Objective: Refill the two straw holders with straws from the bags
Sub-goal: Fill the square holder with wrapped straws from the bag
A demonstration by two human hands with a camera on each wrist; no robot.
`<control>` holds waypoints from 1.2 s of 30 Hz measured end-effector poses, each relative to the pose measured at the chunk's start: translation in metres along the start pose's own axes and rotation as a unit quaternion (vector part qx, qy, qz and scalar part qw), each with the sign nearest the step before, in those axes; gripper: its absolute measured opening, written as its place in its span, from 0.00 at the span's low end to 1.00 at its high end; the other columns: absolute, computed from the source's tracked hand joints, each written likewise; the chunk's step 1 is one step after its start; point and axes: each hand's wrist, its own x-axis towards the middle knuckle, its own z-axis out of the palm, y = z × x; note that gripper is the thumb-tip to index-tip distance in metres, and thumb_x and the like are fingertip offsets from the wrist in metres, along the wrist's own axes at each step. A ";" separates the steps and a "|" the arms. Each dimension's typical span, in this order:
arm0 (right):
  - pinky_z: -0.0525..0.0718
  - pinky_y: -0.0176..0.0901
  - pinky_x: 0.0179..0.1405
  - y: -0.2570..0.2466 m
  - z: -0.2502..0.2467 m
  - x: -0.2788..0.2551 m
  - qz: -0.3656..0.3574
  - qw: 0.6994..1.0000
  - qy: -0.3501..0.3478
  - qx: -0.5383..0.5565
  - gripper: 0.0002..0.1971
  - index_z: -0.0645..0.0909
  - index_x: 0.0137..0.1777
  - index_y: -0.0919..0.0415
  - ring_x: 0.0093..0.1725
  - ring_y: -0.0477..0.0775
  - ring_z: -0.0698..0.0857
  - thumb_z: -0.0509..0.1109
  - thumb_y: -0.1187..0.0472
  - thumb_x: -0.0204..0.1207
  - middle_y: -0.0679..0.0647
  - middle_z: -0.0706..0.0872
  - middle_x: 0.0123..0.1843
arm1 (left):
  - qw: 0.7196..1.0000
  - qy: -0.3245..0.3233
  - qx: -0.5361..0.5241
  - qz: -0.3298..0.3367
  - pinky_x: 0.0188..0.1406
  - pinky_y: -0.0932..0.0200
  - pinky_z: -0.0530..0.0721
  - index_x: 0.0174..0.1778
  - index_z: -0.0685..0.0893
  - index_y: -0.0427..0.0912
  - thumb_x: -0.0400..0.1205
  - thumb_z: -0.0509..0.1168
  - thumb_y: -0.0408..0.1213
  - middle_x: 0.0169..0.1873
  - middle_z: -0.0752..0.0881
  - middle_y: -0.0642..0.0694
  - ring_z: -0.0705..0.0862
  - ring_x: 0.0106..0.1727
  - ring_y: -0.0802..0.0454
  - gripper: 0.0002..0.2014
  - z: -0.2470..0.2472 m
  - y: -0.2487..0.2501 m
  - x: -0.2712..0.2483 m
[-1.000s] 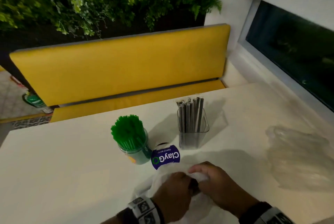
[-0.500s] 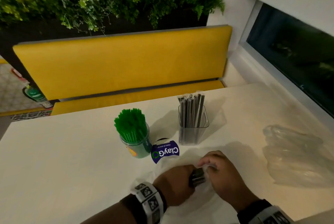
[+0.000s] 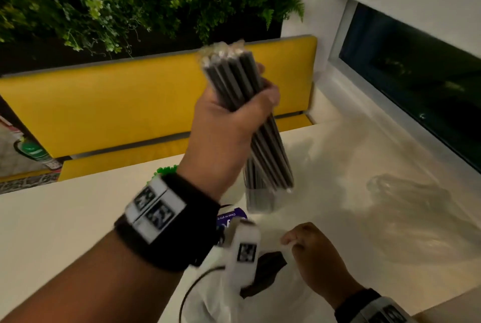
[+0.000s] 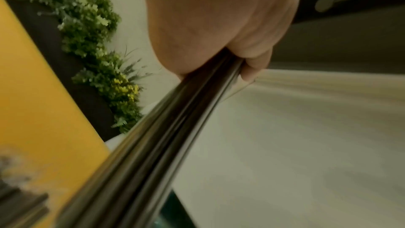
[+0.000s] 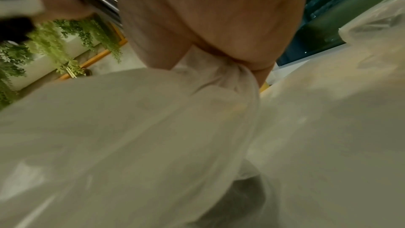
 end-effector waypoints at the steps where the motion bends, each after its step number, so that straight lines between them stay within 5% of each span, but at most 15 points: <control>1: 0.74 0.21 0.45 -0.001 0.000 0.000 0.002 1.000 -0.007 -0.009 0.18 0.82 0.41 0.45 0.49 0.35 0.80 0.60 0.71 0.78 0.40 0.78 0.48 | 0.999 0.032 0.005 0.011 0.49 0.50 0.86 0.51 0.83 0.46 0.80 0.71 0.27 0.41 0.85 0.46 0.84 0.46 0.47 0.10 0.001 -0.011 0.012; 4: 0.75 0.19 0.45 -0.002 -0.003 -0.001 0.022 1.000 -0.009 -0.005 0.17 0.83 0.42 0.45 0.50 0.35 0.81 0.60 0.70 0.77 0.40 0.80 0.49 | 0.990 0.111 0.086 -0.016 0.40 0.58 0.85 0.49 0.82 0.47 0.81 0.72 0.29 0.39 0.85 0.49 0.83 0.41 0.53 0.08 -0.001 -0.058 0.028; 9: 0.75 0.22 0.40 -0.003 -0.005 -0.001 0.045 0.999 -0.011 0.017 0.17 0.83 0.43 0.46 0.49 0.33 0.81 0.59 0.69 0.77 0.39 0.82 0.47 | 0.946 0.138 0.268 -0.123 0.49 0.42 0.88 0.46 0.82 0.55 0.73 0.76 0.51 0.46 0.86 0.47 0.86 0.46 0.46 0.11 -0.022 -0.146 0.023; 11: 0.75 0.23 0.41 -0.002 -0.004 0.000 0.042 0.999 -0.011 0.017 0.17 0.83 0.42 0.46 0.48 0.34 0.81 0.59 0.70 0.77 0.38 0.81 0.47 | 0.915 0.090 0.358 -0.161 0.58 0.37 0.84 0.51 0.83 0.55 0.69 0.76 0.54 0.55 0.81 0.47 0.83 0.56 0.40 0.18 -0.029 -0.165 0.018; 14: 0.76 0.25 0.43 -0.003 -0.005 0.002 0.040 0.999 -0.022 0.020 0.17 0.82 0.41 0.46 0.49 0.36 0.82 0.59 0.69 0.78 0.40 0.81 0.48 | 0.890 0.043 0.381 -0.246 0.68 0.38 0.80 0.69 0.74 0.49 0.66 0.81 0.46 0.64 0.73 0.47 0.77 0.66 0.42 0.37 -0.036 -0.173 0.010; 16: 0.76 0.25 0.44 -0.004 -0.006 0.004 0.035 0.999 -0.031 0.019 0.16 0.82 0.41 0.46 0.49 0.37 0.82 0.60 0.69 0.78 0.40 0.80 0.49 | 0.903 0.044 0.362 -0.225 0.72 0.44 0.77 0.80 0.62 0.54 0.66 0.83 0.45 0.74 0.67 0.46 0.70 0.74 0.45 0.49 -0.038 -0.163 0.012; 18: 0.76 0.25 0.43 -0.003 -0.006 0.006 0.034 0.999 -0.032 0.015 0.16 0.82 0.40 0.46 0.49 0.36 0.81 0.60 0.69 0.77 0.39 0.80 0.49 | 0.904 0.029 0.408 -0.123 0.73 0.49 0.71 0.84 0.52 0.56 0.69 0.80 0.53 0.81 0.59 0.48 0.62 0.80 0.48 0.53 -0.030 -0.146 0.019; 19: 0.76 0.25 0.43 -0.003 -0.005 0.006 0.032 0.999 -0.032 0.013 0.16 0.82 0.40 0.46 0.48 0.36 0.81 0.60 0.68 0.77 0.39 0.80 0.49 | 0.884 0.013 0.462 -0.065 0.75 0.46 0.67 0.85 0.51 0.57 0.71 0.75 0.59 0.83 0.57 0.48 0.59 0.83 0.47 0.51 -0.023 -0.139 0.023; 21: 0.77 0.27 0.44 -0.003 -0.003 0.008 0.029 0.999 -0.031 0.009 0.16 0.81 0.39 0.46 0.48 0.36 0.81 0.60 0.68 0.77 0.39 0.80 0.48 | 0.794 -0.050 0.606 0.010 0.80 0.36 0.57 0.85 0.52 0.59 0.77 0.61 0.68 0.87 0.52 0.46 0.51 0.87 0.43 0.43 -0.010 -0.139 0.030; 24: 0.80 0.30 0.46 -0.003 -0.004 0.008 0.033 0.999 -0.039 0.007 0.16 0.81 0.39 0.45 0.49 0.37 0.82 0.60 0.67 0.76 0.40 0.80 0.48 | 0.629 -0.223 0.744 -0.018 0.81 0.29 0.51 0.84 0.58 0.56 0.83 0.49 0.66 0.87 0.52 0.44 0.49 0.87 0.38 0.34 -0.006 -0.167 0.027; 25: 0.79 0.30 0.45 -0.003 -0.004 0.007 0.037 0.998 -0.041 0.007 0.16 0.81 0.39 0.45 0.49 0.37 0.82 0.60 0.67 0.76 0.40 0.81 0.49 | 0.598 -0.256 0.759 -0.026 0.81 0.30 0.53 0.83 0.62 0.55 0.84 0.49 0.63 0.87 0.54 0.43 0.53 0.86 0.38 0.31 -0.008 -0.175 0.023; 26: 0.79 0.29 0.44 -0.003 -0.004 0.006 0.042 0.998 -0.042 0.007 0.16 0.81 0.39 0.45 0.49 0.37 0.82 0.60 0.67 0.75 0.40 0.81 0.48 | 0.589 -0.267 0.762 -0.024 0.80 0.31 0.55 0.81 0.65 0.55 0.85 0.51 0.59 0.86 0.56 0.43 0.56 0.84 0.38 0.28 -0.011 -0.180 0.021; 30: 0.78 0.28 0.41 0.002 -0.004 0.004 0.055 0.998 -0.031 0.007 0.14 0.81 0.40 0.45 0.49 0.35 0.81 0.60 0.67 0.73 0.42 0.83 0.46 | 0.672 -0.212 0.709 -0.014 0.79 0.29 0.60 0.83 0.54 0.60 0.80 0.65 0.59 0.85 0.56 0.44 0.59 0.84 0.41 0.39 -0.012 -0.174 0.022; 32: 0.78 0.28 0.41 0.001 -0.002 0.003 0.056 0.998 -0.031 0.006 0.14 0.81 0.40 0.45 0.48 0.36 0.82 0.61 0.67 0.73 0.43 0.83 0.46 | 0.691 -0.182 0.699 -0.020 0.79 0.28 0.61 0.83 0.51 0.63 0.77 0.69 0.59 0.85 0.56 0.46 0.59 0.84 0.42 0.43 -0.011 -0.168 0.025; 36: 0.78 0.28 0.40 -0.004 -0.001 0.003 0.048 0.998 -0.033 0.001 0.14 0.81 0.40 0.45 0.47 0.35 0.82 0.60 0.67 0.74 0.41 0.82 0.46 | 0.663 -0.247 0.706 -0.040 0.76 0.34 0.68 0.81 0.61 0.59 0.82 0.66 0.49 0.82 0.64 0.51 0.66 0.81 0.43 0.32 -0.021 -0.167 0.030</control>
